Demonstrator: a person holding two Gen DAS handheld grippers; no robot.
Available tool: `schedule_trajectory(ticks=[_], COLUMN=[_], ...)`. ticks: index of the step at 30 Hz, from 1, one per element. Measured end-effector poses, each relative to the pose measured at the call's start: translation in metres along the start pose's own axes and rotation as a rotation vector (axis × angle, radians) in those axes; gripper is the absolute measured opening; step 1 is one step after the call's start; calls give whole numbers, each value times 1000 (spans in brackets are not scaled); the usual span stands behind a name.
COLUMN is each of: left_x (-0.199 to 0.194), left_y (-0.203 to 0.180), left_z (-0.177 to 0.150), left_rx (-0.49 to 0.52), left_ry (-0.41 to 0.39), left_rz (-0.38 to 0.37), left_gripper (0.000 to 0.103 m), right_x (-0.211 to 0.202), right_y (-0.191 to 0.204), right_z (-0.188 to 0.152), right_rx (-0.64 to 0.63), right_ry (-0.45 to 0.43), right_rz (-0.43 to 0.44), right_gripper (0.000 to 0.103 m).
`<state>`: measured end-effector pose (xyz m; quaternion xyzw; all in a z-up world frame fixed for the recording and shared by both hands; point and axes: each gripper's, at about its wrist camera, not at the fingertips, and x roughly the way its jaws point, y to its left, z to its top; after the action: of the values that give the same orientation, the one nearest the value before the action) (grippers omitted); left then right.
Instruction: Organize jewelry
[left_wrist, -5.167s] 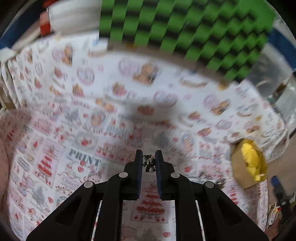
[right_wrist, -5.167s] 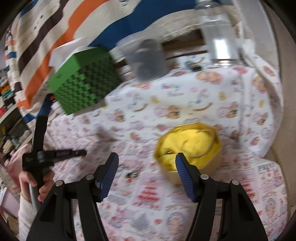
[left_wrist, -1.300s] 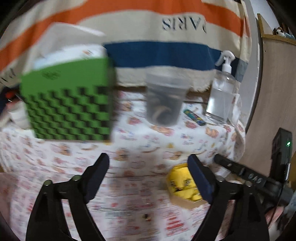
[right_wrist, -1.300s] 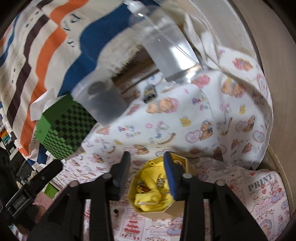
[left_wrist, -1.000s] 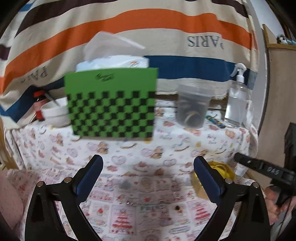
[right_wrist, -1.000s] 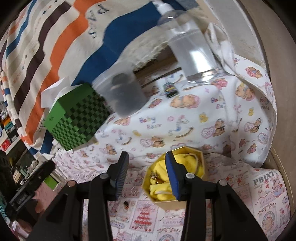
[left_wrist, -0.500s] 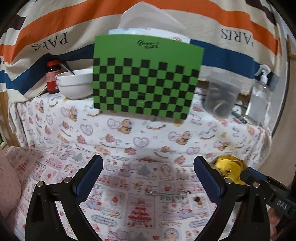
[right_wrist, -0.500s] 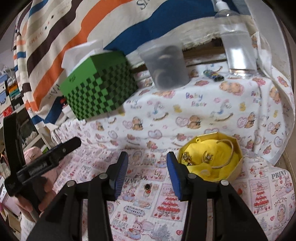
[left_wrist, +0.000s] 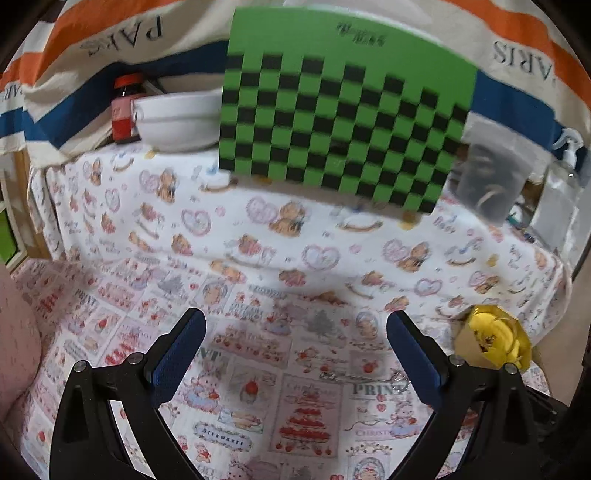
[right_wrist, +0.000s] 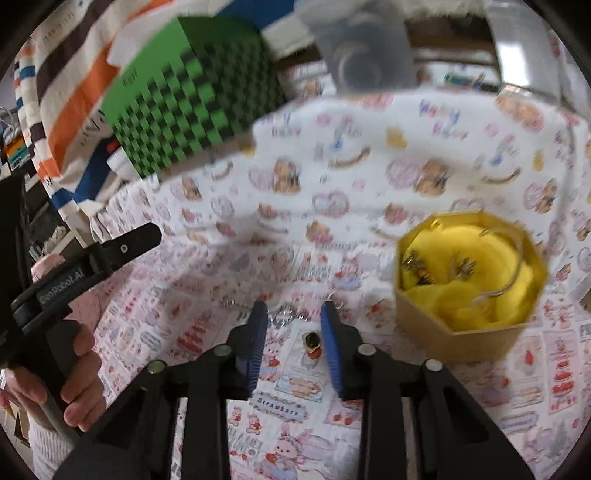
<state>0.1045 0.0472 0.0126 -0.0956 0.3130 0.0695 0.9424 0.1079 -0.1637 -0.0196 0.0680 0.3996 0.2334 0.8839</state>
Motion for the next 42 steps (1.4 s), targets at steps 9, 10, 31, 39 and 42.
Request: schedule_trajectory(ticks=[9,10,31,39,42], left_x=[6,5,21,63,76], left_y=[-4,-4,4,-11,-21], left_z=[-3,-3,-5,-20,-23], left_rx=[52,56,-3,26,30], left_ry=[-6,-7,42,280,336], left_rz=[66,66,-126,-216,-239], left_gripper=[98,98,91,45,32], right_x=[35,36,40,2,-8], right_y=[-1,-1,7,-9,-13], right_z=[4,5,-2,2,5], right_rx=[-15,-16,-91,-32,-10], right_ry=[114,114,158,77,61], right_rz=[-134,-128,-166,-130,-124], right_gripper=[20,20,8,8,8])
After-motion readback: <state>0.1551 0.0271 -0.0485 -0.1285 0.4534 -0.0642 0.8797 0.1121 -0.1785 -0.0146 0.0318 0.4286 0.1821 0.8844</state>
